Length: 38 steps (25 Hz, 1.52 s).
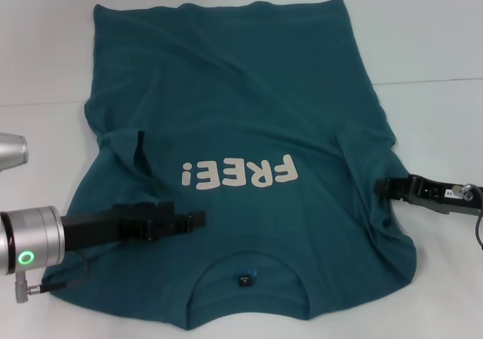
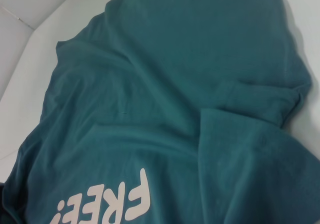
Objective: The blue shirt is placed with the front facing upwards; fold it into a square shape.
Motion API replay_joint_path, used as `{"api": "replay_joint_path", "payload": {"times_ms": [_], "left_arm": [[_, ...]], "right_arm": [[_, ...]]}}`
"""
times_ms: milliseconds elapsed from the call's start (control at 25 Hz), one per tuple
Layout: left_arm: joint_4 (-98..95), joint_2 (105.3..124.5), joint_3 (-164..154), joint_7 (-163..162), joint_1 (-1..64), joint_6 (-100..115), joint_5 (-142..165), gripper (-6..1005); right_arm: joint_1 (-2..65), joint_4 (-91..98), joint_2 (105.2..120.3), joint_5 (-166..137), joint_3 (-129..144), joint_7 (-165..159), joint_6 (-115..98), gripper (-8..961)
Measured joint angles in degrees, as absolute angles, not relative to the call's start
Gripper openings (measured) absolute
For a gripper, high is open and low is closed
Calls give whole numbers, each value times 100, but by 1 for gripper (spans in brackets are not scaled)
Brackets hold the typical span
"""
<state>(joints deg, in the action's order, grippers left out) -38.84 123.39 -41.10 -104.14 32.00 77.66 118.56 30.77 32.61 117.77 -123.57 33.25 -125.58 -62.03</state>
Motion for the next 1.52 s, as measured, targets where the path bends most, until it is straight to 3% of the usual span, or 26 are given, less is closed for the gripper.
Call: {"api": "replay_joint_path", "payload": {"times_ms": [40, 480, 920, 1120, 1240, 1440, 1520], "left_arm": [[-3884, 12339, -4111, -10414, 3200, 7767, 11856, 876], [-3885, 12340, -4100, -10420, 3208, 7777, 11855, 875], [-3884, 12339, -4095, -10431, 3218, 7765, 11855, 876], [-3889, 12334, -4085, -10423, 3217, 7774, 11855, 875], [-3895, 12322, -4084, -10410, 3217, 7753, 11855, 875], [-3908, 12312, -4115, -10407, 3233, 7745, 11859, 875], [-3910, 12308, -4123, -10406, 3237, 7745, 11865, 875]], "right_arm": [[3074, 3261, 11777, -12357, 3327, -12541, -6202, 462], [3071, 3261, 11792, -12294, 3283, -12330, -6134, 36], [2973, 3263, 11747, -12286, 3097, -12381, -6284, -1], [2810, 3264, 11727, -12286, 2860, -12386, -6588, 13], [2711, 3261, 11743, -12286, 2692, -12389, -6638, 249], [2634, 3260, 11753, -12287, 2604, -12444, -6746, 496], [2628, 3260, 11726, -12287, 2594, -12539, -6820, 502]]}}
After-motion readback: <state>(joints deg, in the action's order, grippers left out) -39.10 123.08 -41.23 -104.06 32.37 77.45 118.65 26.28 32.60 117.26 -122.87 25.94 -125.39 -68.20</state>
